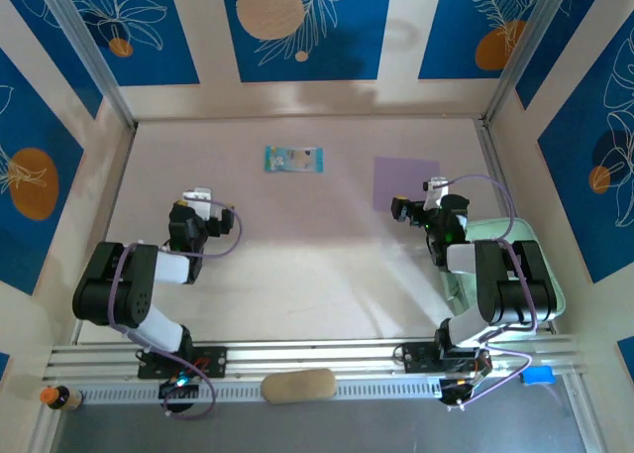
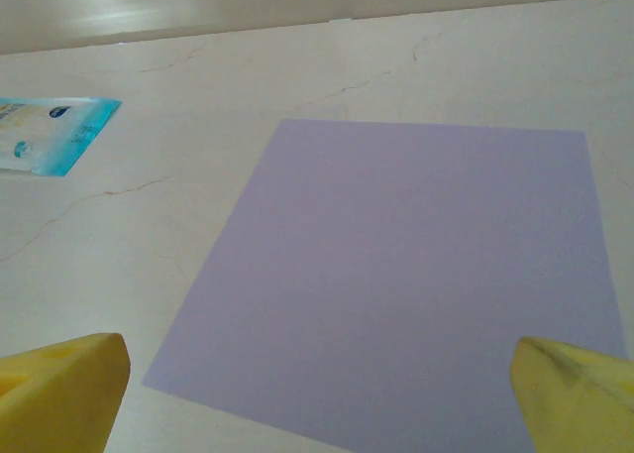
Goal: Fold a paper plane with a square sheet of paper (pick it up from the middle)
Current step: Move the paper to the center of the table.
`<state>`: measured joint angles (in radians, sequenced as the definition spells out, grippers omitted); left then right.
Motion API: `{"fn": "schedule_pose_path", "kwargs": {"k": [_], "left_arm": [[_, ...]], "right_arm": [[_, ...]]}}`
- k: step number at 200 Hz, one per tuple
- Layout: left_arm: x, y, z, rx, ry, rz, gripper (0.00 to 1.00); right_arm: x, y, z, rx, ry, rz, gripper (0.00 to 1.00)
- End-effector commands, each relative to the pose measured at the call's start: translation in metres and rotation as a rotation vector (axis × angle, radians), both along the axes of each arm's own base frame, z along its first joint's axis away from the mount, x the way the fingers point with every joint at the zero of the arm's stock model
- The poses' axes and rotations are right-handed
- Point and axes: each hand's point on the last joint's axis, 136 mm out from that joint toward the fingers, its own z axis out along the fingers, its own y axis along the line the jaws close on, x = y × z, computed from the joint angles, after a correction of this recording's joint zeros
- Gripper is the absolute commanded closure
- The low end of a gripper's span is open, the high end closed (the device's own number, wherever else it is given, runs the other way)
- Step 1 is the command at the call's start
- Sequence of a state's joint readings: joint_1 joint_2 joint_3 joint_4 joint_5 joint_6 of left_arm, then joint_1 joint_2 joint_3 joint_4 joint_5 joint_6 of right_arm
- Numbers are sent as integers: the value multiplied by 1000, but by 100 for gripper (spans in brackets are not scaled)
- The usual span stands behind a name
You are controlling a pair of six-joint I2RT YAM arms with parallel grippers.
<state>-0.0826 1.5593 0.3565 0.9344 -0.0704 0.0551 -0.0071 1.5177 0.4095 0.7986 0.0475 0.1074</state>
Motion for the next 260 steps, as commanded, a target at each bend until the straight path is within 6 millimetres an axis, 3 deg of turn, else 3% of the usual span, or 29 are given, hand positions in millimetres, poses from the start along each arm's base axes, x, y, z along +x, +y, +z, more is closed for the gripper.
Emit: {"fn": "schedule_pose_path", "kwargs": {"k": [1, 181, 217, 260], "left_arm": [[5, -2, 6, 0, -18, -19, 0], [1, 2, 9, -8, -45, 6, 0], [-3, 1, 24, -8, -57, -1, 0], [-11, 20, 48, -23, -34, 117, 0]], "right_arm": [[3, 2, 3, -11, -13, 15, 1], [2, 2, 4, 5, -13, 28, 1], [1, 8, 10, -22, -20, 48, 1], [0, 8, 33, 14, 75, 24, 1]]}}
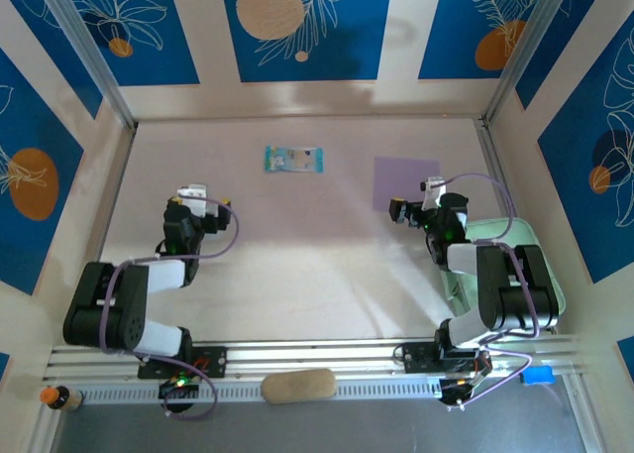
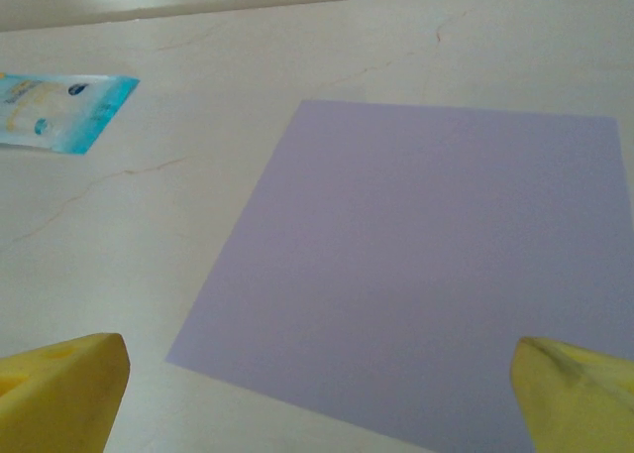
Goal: Fold a paper plane with a square sheet of paper (pick it up from the middle)
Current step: Move the paper to the center of the table.
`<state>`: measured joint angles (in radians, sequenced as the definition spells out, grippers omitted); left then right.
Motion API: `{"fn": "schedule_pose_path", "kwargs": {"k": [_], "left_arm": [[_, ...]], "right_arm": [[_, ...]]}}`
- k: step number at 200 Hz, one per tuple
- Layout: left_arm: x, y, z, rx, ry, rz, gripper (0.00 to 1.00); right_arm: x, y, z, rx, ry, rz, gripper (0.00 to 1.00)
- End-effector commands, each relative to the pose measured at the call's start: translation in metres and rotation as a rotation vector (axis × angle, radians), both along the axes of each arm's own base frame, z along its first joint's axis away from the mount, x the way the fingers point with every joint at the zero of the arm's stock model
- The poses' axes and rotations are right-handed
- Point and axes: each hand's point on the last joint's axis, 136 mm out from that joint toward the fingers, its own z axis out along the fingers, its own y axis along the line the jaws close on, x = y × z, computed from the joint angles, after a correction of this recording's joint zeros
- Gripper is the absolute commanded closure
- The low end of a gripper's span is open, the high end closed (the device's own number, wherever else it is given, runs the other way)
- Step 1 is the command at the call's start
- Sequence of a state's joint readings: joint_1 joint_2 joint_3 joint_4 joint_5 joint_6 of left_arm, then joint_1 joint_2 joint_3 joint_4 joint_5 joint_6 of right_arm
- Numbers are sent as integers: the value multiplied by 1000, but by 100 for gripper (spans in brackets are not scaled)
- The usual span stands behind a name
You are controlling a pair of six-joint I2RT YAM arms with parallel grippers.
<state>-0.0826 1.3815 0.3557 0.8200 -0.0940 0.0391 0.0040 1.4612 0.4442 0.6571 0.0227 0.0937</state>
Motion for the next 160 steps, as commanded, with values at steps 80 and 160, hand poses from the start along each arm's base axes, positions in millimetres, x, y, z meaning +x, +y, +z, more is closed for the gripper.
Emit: {"fn": "schedule_pose_path", "kwargs": {"k": [80, 160], "left_arm": [[-24, 11, 46, -340, 187, 188, 0], [-34, -51, 15, -678, 385, -24, 0]], "right_arm": [[20, 12, 49, 449, 410, -80, 1], [59, 23, -1, 545, 713, -132, 3]]}}
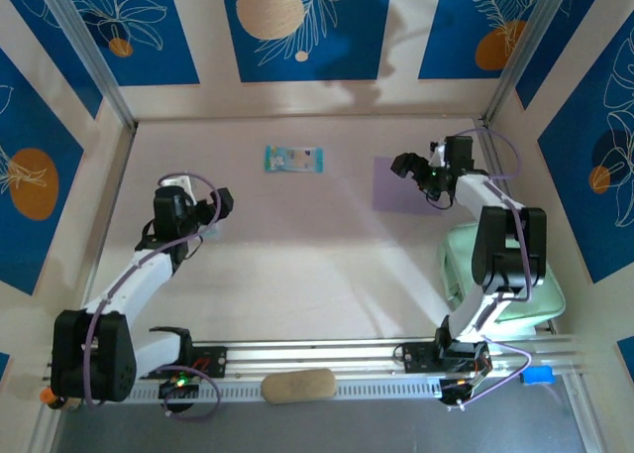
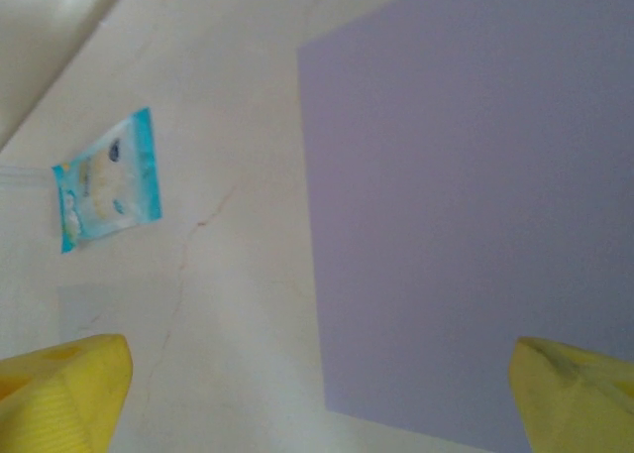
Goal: Fold a paper plane with a square sheet of paper (pick it up from the middle)
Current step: Move the paper to the center of the table.
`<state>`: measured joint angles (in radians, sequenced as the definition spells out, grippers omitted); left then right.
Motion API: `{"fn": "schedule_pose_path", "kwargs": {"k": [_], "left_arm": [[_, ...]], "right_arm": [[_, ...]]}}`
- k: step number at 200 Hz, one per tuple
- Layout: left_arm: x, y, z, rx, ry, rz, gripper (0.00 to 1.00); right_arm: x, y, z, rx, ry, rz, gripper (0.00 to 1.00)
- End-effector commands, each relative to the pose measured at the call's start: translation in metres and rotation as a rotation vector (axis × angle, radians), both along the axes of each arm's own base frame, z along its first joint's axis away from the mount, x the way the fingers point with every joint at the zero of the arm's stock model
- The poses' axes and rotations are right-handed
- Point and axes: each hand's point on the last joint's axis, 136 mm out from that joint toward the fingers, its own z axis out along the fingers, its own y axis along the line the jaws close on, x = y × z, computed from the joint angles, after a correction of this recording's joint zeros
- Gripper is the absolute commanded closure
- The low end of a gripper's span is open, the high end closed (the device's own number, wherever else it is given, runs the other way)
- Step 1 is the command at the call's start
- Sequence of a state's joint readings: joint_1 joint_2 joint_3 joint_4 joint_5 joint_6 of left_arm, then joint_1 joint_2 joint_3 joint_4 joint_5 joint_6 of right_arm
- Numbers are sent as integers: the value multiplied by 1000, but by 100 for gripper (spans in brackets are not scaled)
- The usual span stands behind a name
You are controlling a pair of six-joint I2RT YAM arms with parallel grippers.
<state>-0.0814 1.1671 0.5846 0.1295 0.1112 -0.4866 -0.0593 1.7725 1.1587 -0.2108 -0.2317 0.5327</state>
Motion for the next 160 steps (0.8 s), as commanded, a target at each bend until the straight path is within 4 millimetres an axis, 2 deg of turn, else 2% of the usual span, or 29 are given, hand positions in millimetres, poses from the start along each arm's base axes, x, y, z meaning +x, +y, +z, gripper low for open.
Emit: {"fn": "schedule_pose_path", "kwargs": {"k": [1, 51, 86, 110, 118, 132, 160], "left_arm": [[-11, -19, -7, -149, 62, -50, 0], [-34, -21, -13, -209, 134, -28, 0], [-53, -18, -12, -222, 193, -5, 0], [-64, -16, -4, -225, 230, 18, 0], [-68, -16, -1, -229, 243, 22, 0], [-73, -17, 7, -242, 257, 19, 0], [-81, -20, 18, -265, 290, 13, 0]], "right_arm": [[-3, 10, -10, 49, 117, 6, 3], [15, 14, -45, 44, 249, -17, 6], [10, 21, -60, 38, 318, -24, 7], [-5, 30, -70, 45, 391, -12, 9], [-12, 37, -68, 74, 414, 9, 13], [-25, 47, -67, 81, 435, 26, 13], [-65, 74, -68, 133, 507, 71, 19]]}}
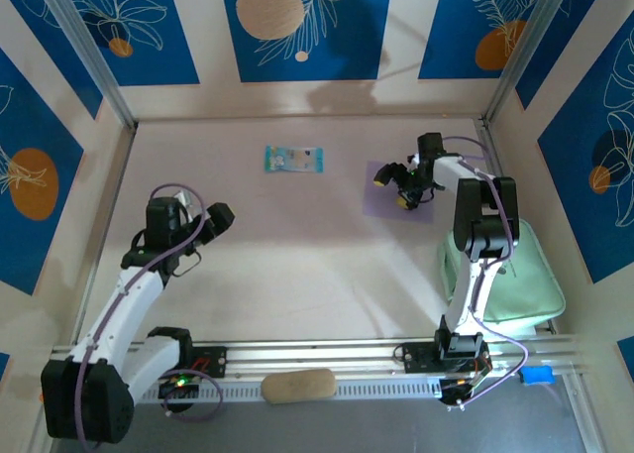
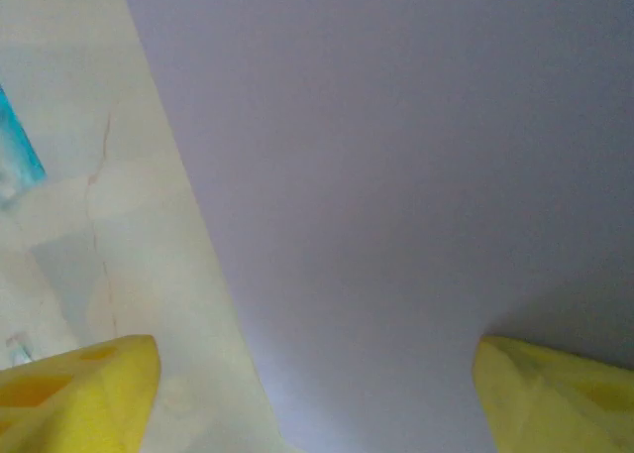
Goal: Fold a paper plane with a square sheet of paper (pick it up from the middle)
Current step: Move the paper to the center of the table.
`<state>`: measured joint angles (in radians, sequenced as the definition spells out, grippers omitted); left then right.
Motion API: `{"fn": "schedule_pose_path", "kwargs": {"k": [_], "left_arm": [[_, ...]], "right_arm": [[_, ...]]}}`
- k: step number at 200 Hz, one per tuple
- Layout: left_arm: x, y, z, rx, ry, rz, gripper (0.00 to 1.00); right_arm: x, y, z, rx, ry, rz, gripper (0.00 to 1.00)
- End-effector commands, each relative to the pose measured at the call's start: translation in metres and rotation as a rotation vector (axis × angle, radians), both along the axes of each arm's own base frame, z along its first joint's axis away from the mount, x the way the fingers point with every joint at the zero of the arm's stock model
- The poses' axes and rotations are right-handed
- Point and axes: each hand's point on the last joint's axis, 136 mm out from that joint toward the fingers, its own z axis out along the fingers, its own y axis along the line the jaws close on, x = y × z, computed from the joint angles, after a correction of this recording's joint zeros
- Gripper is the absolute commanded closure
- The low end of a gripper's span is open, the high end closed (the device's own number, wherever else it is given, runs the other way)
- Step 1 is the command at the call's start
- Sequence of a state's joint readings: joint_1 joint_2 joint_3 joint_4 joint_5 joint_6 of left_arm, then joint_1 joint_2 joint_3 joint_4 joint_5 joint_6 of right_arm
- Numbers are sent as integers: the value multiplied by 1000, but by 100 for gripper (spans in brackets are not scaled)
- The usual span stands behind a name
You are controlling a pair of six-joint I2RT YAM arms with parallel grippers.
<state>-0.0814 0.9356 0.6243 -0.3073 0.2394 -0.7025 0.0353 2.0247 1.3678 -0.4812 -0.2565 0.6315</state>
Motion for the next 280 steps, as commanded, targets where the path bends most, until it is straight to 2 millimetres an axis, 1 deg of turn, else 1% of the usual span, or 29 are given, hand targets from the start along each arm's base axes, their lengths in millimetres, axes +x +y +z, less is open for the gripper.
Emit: {"fn": "schedule_pose_path", "kwargs": {"k": [1, 17, 29, 40, 54, 68, 83, 97, 110, 122, 137, 155, 174, 188, 208, 228, 240, 263, 280], "left_arm": [[-14, -4, 11, -39, 61, -9, 0], [-19, -6, 17, -40, 73, -25, 0], [-23, -6, 19, -31, 75, -37, 0], [-29, -5, 20, -13, 80, -42, 0], [-36, -3, 21, 7, 80, -54, 0], [-40, -4, 23, 7, 59, -67, 0], [-39, -8, 26, 3, 31, -92, 0], [-36, -11, 26, 1, 27, -114, 0], [-32, -18, 25, -13, 25, -161, 0], [-28, -23, 22, -17, 36, -195, 0], [-25, -25, 19, -8, 53, -222, 0], [-23, -24, 14, 18, 51, -236, 0], [-24, -25, 8, 23, 56, -249, 0], [-24, -29, 9, 5, 48, -272, 0], [-24, -28, 9, 15, 42, -273, 0], [-21, -25, 8, 33, 48, -264, 0], [-20, -24, 5, 38, 72, -257, 0], [-18, -17, -3, 57, 141, -213, 0], [-10, -17, -3, 82, 134, -240, 0]], "right_arm": [[-55, 30, -5, 70, 149, 35, 19], [-78, 53, -6, 122, 169, 50, 19], [-96, 68, -11, 124, 194, 58, 19], [-109, 84, -11, 138, 190, 76, 19], [-120, 101, -8, 129, 175, 84, 19], [-123, 118, 4, 128, 116, 118, 19], [-119, 117, 19, 78, 59, 116, 19], [-112, 107, 30, 28, -2, 105, 19], [-107, 98, 38, 4, -37, 112, 19], [-105, 89, 37, -12, -26, 104, 19], [-107, 84, 32, -19, -7, 97, 20], [-114, 87, 25, -6, 6, 98, 20], [-127, 84, 13, -48, 57, 72, 21], [-137, 88, 4, -60, 82, 65, 21], [-154, 92, -10, -86, 136, 48, 21], [-171, 93, -20, -118, 188, -1, 23], [-182, 91, -25, -134, 212, -65, 23], [-200, 107, -29, -89, 234, -152, 23], [-205, 118, -27, -102, 232, -201, 23]]}}
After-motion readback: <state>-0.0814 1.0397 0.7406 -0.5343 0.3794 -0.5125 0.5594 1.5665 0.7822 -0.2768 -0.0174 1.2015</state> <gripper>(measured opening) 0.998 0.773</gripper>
